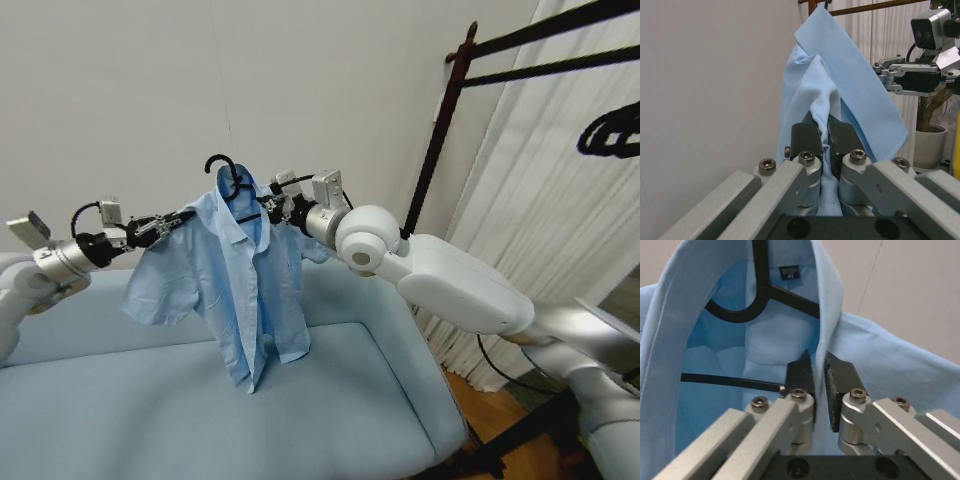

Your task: Pick up the clothes from the sofa and hang them on the clothes hanger.

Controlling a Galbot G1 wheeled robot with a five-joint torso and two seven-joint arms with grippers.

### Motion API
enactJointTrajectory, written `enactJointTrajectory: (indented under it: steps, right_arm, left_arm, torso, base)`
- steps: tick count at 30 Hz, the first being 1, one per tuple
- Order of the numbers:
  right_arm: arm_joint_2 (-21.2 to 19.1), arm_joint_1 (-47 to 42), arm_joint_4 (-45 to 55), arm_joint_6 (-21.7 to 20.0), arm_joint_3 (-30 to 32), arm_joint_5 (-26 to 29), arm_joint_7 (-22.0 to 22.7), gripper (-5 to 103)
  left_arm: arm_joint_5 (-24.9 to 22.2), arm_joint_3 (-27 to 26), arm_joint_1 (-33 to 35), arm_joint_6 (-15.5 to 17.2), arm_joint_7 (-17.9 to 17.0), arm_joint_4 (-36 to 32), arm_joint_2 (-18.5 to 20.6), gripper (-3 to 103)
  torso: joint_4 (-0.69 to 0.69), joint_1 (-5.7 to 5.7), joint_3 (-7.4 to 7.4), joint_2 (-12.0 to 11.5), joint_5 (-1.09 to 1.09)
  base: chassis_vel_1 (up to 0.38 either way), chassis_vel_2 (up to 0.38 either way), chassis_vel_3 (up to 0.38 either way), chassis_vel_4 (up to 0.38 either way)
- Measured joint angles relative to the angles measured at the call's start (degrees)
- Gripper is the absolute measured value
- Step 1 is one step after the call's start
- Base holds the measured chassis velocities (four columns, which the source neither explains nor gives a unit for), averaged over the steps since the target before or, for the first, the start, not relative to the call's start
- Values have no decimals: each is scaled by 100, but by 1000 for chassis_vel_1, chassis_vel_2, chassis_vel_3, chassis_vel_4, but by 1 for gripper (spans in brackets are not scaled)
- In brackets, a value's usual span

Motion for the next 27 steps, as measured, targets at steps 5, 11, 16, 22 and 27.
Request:
enactJointTrajectory:
  steps: [5,11,16,22,27]
  right_arm:
    - [-88,88,38,-5,80,128,22,27]
    - [-283,231,47,-13,217,397,-4,43]
    - [-593,526,-302,88,244,412,-1051,70]
    - [-851,832,-1002,124,118,105,-2772,82]
    - [-916,1435,-1849,41,-481,32,-4490,99]
  left_arm:
    - [-11,-53,-4,-47,26,40,-50,3]
    - [4,-126,-19,-114,44,103,-214,3]
    - [157,-142,-7,-189,174,197,-303,3]
    - [324,-187,-25,-239,422,264,-362,3]
    - [492,-203,-64,-311,804,448,-376,3]
  torso:
    - [0,-1,0,0,0]
    - [-1,-1,0,0,1]
    - [-1,0,-1,0,0]
    - [-2,0,0,0,2]
    - [-1,-1,0,0,1]
  base:
    - [0,0,0,0]
    - [0,0,0,0]
    - [0,0,0,0]
    - [0,0,0,0]
    - [0,0,0,0]
